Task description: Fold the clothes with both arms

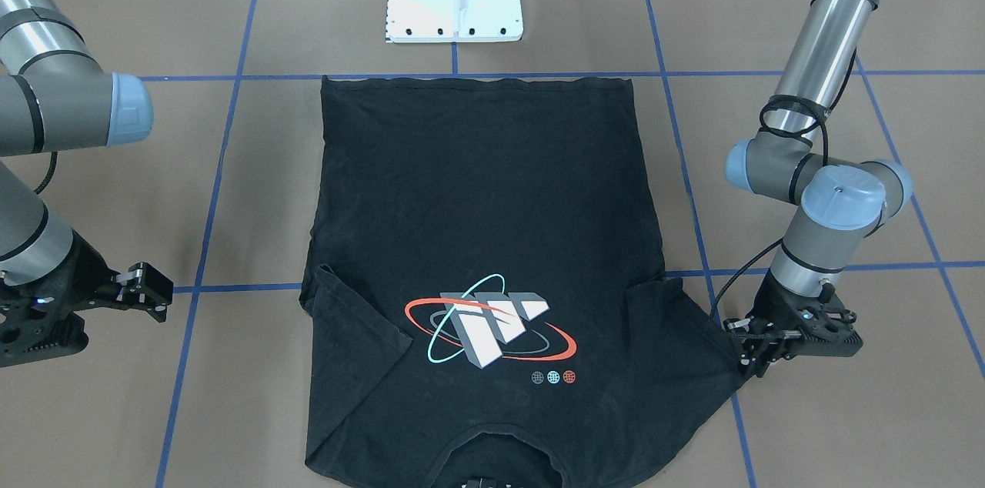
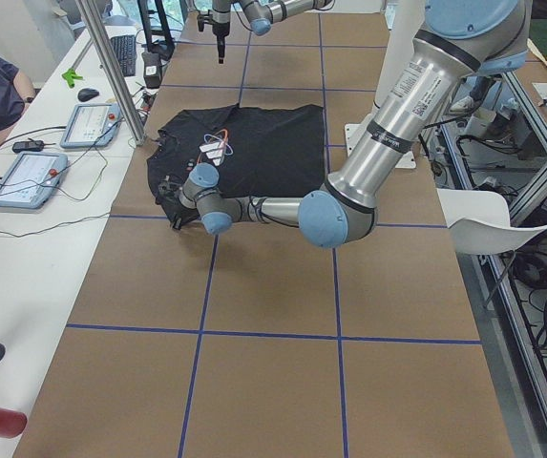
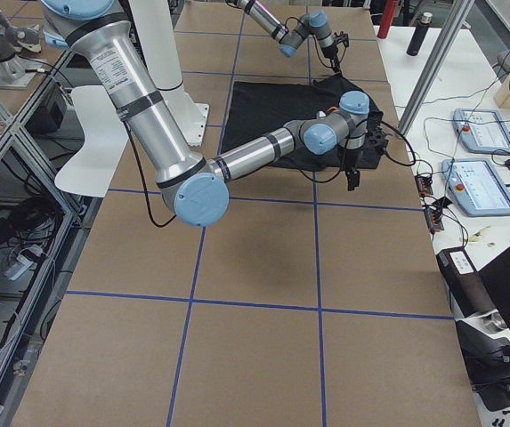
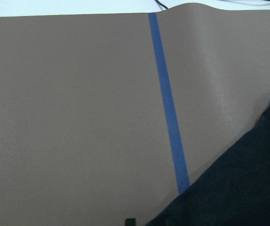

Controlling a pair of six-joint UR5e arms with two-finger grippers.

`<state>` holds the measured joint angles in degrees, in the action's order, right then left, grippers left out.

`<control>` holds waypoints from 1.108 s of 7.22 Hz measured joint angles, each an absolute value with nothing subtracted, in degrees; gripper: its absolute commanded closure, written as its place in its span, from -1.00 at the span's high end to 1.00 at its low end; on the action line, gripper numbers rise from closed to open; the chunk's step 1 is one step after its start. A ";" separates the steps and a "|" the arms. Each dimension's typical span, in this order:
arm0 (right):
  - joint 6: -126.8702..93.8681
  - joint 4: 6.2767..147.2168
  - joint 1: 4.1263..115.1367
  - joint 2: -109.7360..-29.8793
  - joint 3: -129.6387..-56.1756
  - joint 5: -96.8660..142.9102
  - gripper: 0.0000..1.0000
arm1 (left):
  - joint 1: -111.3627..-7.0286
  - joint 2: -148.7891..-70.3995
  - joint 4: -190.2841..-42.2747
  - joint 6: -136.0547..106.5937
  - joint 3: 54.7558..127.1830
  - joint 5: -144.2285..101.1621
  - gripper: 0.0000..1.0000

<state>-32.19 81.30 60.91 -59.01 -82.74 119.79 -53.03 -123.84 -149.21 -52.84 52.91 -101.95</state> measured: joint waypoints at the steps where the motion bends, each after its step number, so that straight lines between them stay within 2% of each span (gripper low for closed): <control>1: -32.23 81.30 60.91 -58.99 -82.73 119.79 1.00 | -53.02 -123.84 -149.25 -52.86 53.02 -101.97 -1.00; 5: -32.31 81.30 60.91 -58.98 -82.73 119.79 1.00 | -53.14 -124.98 -148.62 -54.67 54.90 -102.79 -1.00; 8: -32.44 81.30 60.91 -58.95 -82.81 119.79 1.00 | -53.10 -130.31 -145.42 -62.91 55.28 -105.12 -1.00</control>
